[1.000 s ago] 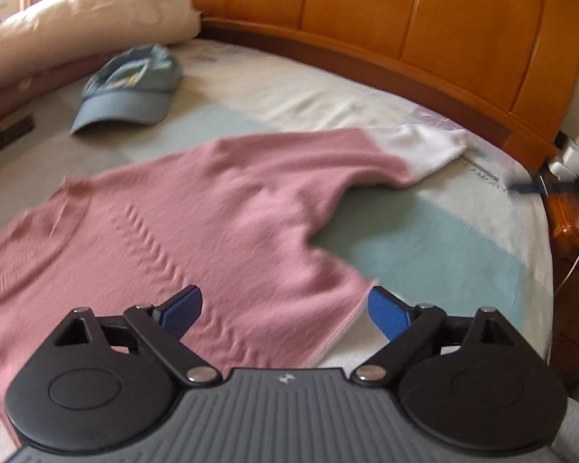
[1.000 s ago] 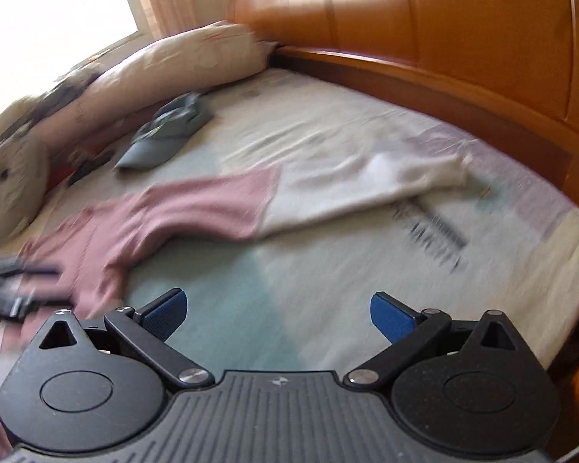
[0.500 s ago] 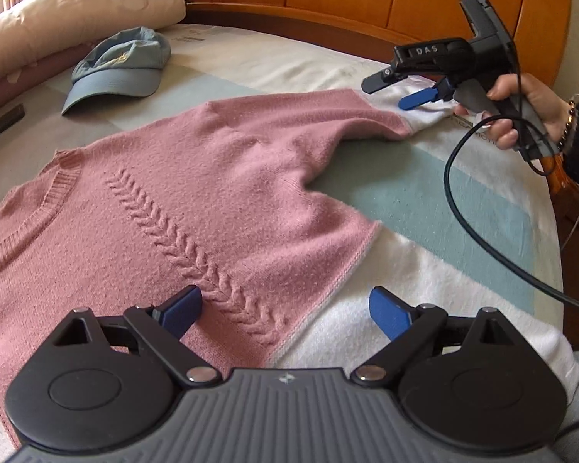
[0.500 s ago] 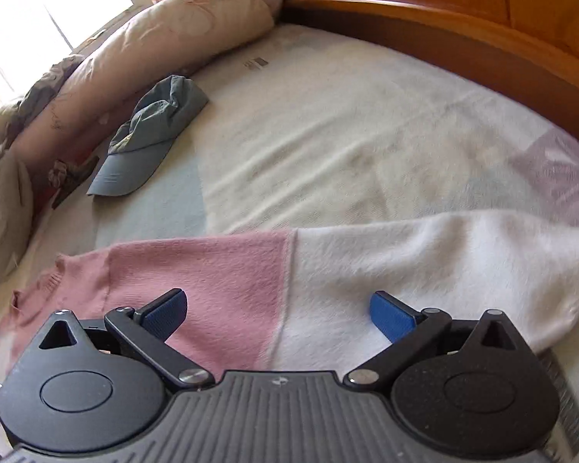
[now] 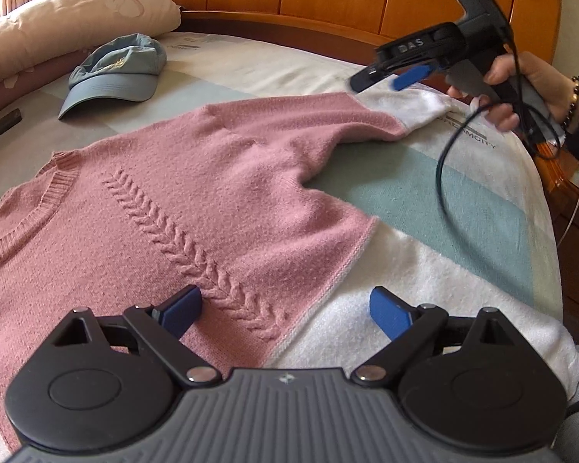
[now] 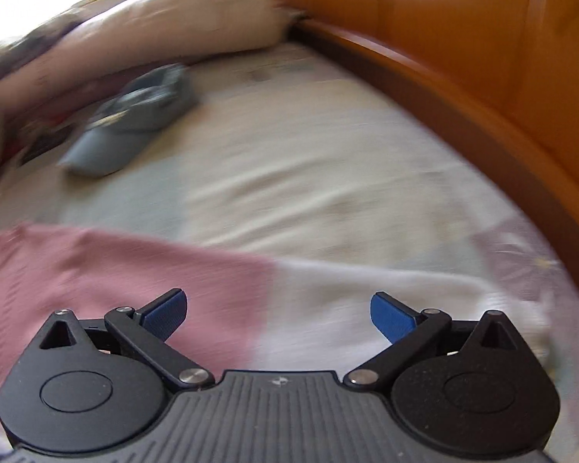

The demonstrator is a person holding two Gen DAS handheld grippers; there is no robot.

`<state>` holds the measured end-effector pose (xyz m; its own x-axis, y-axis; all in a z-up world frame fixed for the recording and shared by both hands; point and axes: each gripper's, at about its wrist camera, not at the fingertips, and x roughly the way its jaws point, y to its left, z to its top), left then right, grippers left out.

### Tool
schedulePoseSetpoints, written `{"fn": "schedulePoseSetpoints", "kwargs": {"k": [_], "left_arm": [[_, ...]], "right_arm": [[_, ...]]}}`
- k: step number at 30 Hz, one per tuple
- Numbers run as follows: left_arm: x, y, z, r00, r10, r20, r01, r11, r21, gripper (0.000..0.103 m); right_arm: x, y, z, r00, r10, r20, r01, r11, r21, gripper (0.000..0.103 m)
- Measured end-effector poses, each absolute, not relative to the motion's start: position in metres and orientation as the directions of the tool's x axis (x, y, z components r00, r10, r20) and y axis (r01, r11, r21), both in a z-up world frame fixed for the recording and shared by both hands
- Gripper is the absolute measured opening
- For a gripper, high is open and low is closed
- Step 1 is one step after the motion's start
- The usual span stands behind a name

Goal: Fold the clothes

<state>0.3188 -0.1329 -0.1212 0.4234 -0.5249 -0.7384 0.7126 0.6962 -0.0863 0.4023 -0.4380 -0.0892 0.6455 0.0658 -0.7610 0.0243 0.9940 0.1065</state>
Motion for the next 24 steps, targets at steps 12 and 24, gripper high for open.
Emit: {"fn": "schedulePoseSetpoints", "kwargs": {"k": [12,24], "left_arm": [[0.320,-0.126,-0.123,0.412,-0.551,-0.725,0.729,0.677,-0.100,0.096],[0.319,-0.128,-0.124,0.422,-0.539,-0.729,0.735,0.674,-0.073,0.097]], "right_arm": [[0.380,-0.419,-0.126,0.659,0.119,-0.743,-0.181,0.983,-0.003,0.103],[0.389,-0.501,-0.119,0.606,-0.159,-0.780,0.248,0.969,-0.005,0.103]]}}
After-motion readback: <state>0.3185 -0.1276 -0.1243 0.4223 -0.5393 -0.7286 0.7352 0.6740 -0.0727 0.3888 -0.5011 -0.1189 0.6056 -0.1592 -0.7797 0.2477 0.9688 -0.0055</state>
